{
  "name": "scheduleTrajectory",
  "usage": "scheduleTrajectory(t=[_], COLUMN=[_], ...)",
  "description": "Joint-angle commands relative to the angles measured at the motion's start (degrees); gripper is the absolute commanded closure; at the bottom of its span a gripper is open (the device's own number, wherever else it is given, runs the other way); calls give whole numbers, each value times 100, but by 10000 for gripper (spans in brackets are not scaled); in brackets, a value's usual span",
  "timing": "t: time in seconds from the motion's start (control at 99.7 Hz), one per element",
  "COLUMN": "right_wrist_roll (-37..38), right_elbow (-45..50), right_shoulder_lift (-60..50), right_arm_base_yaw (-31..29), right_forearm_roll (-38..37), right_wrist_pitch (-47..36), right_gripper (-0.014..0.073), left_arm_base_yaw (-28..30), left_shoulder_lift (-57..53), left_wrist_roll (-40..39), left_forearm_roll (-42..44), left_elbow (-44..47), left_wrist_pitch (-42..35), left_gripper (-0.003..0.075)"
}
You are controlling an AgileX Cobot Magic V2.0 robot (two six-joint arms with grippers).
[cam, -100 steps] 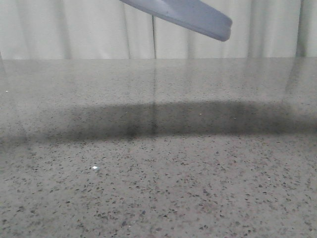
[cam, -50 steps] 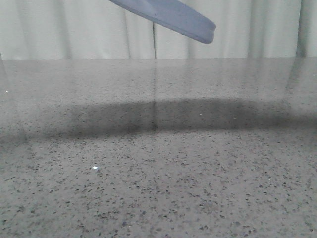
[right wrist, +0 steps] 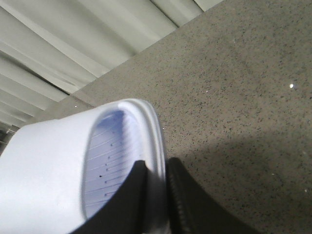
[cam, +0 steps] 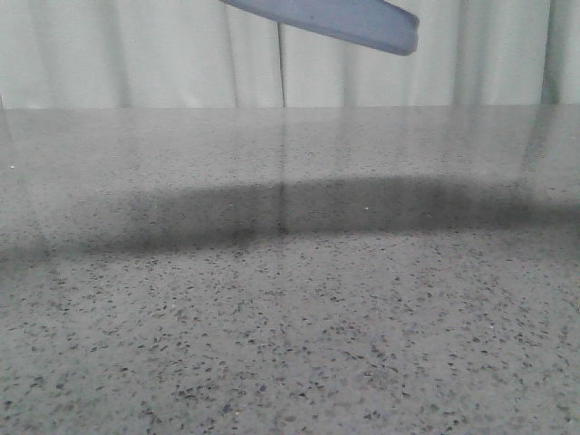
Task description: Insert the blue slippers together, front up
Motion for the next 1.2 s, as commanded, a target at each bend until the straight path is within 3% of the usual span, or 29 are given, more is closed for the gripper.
scheduleTrajectory(t=[0.0,0.191,0.301,0.652,1.194], right_wrist_roll=[-119,-119,-119,-119,-132], right_elbow=[-200,-200,-200,-200,-200], right_shoulder_lift=[-54,-65,-92,-743,-858], right_arm_base_yaw=[21,21,21,21,21], right_forearm_roll=[-58,-513,-610,-667,-718], right_wrist_pitch=[-258,-719,-1047,-2281,-2323], right_gripper=[420,154,87,83,83], left_arm_base_yaw=[-75,-75,-75,-75,-75], left_shoulder_lift=[-32,72,247,926,2027], left_wrist_roll=[-209,-219,-219,-36,198], left_forearm_roll=[-330,-292,-238,76,948], left_elbow=[-149,-80,-50,-31,-31], left_wrist_pitch=[291,108,108,-103,-281], left_gripper=[694,694,694,694,692])
